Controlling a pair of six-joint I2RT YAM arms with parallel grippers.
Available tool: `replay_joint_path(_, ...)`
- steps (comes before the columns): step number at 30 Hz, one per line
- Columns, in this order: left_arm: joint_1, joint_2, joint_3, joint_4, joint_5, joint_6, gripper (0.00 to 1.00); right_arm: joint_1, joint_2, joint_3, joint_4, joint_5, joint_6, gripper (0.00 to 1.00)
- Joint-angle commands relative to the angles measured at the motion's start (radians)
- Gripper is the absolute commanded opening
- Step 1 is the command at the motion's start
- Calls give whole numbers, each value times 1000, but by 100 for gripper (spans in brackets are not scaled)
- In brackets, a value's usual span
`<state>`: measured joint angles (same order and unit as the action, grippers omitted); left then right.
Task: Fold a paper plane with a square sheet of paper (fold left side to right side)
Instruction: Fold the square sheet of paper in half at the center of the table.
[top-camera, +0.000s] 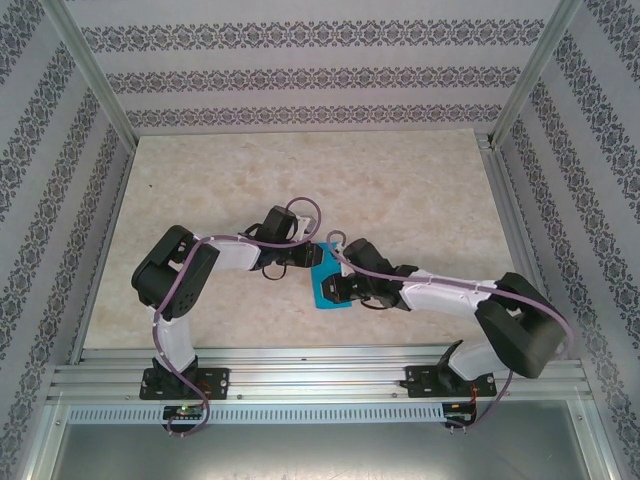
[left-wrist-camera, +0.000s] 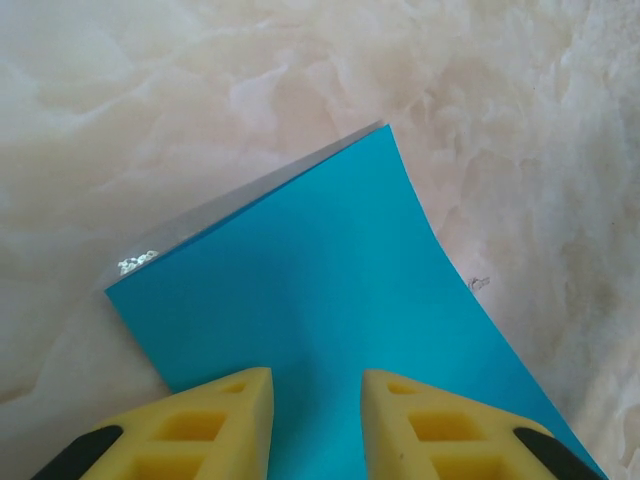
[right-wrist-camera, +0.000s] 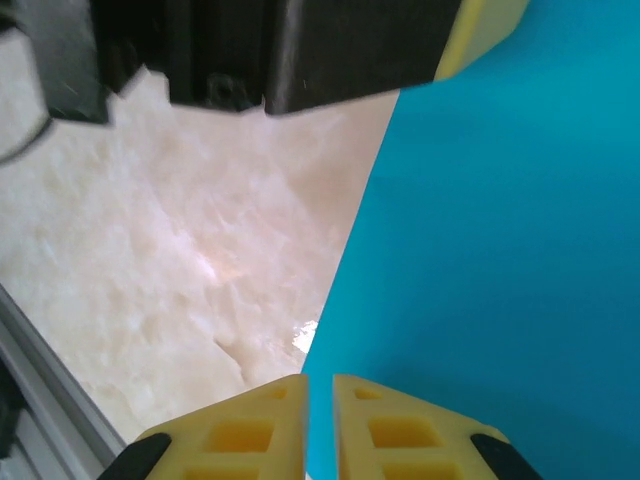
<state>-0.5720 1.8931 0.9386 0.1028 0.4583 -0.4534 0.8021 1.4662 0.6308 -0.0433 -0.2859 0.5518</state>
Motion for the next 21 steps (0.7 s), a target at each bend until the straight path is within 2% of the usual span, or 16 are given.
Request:
replay_joint_path(1, -16, 56, -17, -28, -67, 17, 30, 44, 74, 70, 21, 5, -112, 15)
replay_joint_path(13, -19, 58, -9, -39, -77, 23, 30, 75, 210, 152, -16, 15, -158, 15)
replay_joint_path(21, -19, 66, -4, -49, -90, 32, 30, 76, 247, 135, -64, -4, -114, 15)
